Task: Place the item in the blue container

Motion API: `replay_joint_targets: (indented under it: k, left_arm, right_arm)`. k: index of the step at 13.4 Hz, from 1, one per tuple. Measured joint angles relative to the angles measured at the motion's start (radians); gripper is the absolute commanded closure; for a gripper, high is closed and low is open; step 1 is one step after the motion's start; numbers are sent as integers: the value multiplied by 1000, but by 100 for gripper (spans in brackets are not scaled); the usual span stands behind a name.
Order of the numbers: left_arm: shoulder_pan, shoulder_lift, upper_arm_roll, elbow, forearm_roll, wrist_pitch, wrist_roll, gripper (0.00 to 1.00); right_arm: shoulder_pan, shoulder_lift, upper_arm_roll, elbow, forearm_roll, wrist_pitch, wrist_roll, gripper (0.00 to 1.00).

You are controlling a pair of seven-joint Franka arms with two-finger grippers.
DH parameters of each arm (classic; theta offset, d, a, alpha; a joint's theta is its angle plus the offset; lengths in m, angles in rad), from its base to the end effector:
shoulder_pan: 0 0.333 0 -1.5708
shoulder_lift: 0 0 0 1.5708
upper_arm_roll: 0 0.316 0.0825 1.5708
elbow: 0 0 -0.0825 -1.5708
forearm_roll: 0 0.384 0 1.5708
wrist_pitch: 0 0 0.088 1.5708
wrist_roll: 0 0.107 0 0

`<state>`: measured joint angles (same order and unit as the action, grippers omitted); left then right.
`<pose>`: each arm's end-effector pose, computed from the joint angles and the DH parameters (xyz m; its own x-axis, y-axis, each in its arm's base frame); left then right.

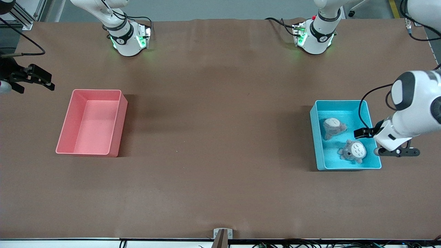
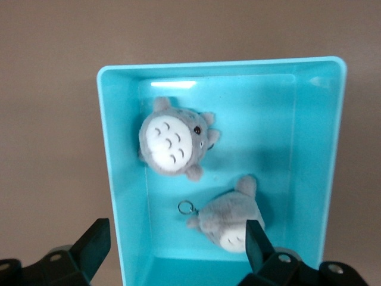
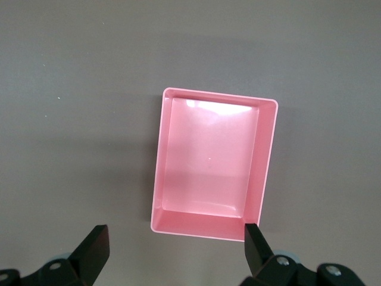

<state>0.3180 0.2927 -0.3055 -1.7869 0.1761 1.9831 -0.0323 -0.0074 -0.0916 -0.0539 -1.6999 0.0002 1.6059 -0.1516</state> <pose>0.6222 0.0314 0.3894 0.9965 -0.0209 -0.0803 -0.0266 -0.9971 -0.0707 0.5268 -0.0336 0.6160 0.9959 0.0904 -0.0017 0.0904 -0.9959 -0.0055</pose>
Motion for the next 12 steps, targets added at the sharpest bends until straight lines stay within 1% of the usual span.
replay_joint_targets:
  k: [4, 5, 7, 8, 9, 11, 12]
  left_arm:
    - [2, -145, 1, 27, -94, -121, 1, 0]
    - [2, -172, 1, 55, -100, -172, 1, 0]
    - [-4, -201, 4, 143, -107, -296, 1, 0]
    - [-27, -206, 19, 189, -110, -345, 1, 0]
    - [-87, -209, 74, 224, -110, -378, 0, 0]
    - [-247, -213, 228, 264, -111, -400, 0, 0]
    - [-293, -214, 269, 271, -112, -401, 0, 0]
  right_arm:
    - [0, -1, -1, -1, 0, 0, 7, 0]
    - [0, -1, -1, -2, 0, -2, 28, 0]
    - [0, -2, 0, -3, 0, -5, 64, 0]
    - [0, -2, 0, -3, 0, -5, 61, 0]
    - [0, -2, 0, -4, 0, -5, 51, 0]
    - [0, -1, 0, -6, 0, -4, 38, 0]
    - [0, -2, 0, -6, 0, -4, 36, 0]
